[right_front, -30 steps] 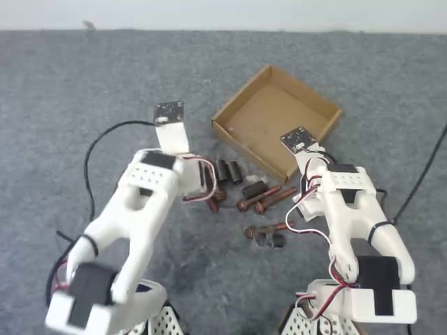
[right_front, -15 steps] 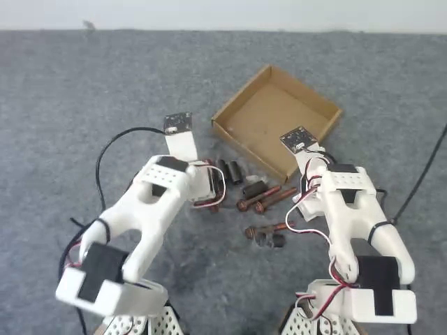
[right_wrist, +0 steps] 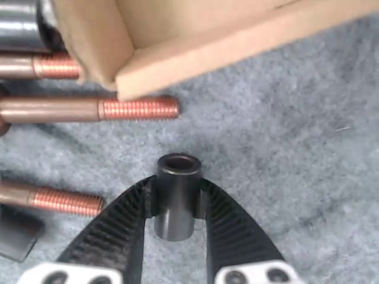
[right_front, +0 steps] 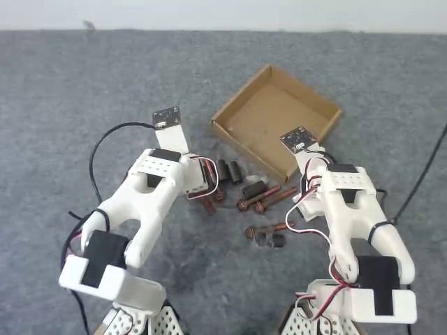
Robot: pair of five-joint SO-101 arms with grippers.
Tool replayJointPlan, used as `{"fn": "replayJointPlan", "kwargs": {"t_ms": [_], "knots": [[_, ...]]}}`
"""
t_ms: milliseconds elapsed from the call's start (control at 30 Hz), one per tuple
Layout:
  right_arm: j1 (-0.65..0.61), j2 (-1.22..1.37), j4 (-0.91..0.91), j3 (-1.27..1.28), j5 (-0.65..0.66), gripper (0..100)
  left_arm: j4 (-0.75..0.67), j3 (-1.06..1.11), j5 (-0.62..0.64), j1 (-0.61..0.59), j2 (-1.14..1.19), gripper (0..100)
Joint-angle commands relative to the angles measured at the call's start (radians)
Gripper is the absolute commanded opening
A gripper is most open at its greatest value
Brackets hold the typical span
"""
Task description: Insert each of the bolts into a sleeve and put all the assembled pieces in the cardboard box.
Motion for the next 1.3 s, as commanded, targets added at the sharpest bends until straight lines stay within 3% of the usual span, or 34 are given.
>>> {"fn": "replayJointPlan", "kwargs": {"t_ms": [0, 567, 833, 1267], "knots": [[0.025, -0.044, -0.021, 0.000, -0.002, 0.6, -0.014, -0.042, 0.000, -0.003, -0.002, 2], [0.027, -0.045, -0.018, 0.000, -0.008, 0.6, 0.012, -0.047, -0.147, -0.040, -0.012, 2], [0.027, -0.045, -0.018, 0.000, -0.008, 0.6, 0.034, -0.048, -0.084, -0.081, -0.012, 20], [0.027, -0.045, -0.019, 0.000, -0.008, 0.6, 0.011, -0.042, -0.086, -0.074, 0.000, 7]]}}
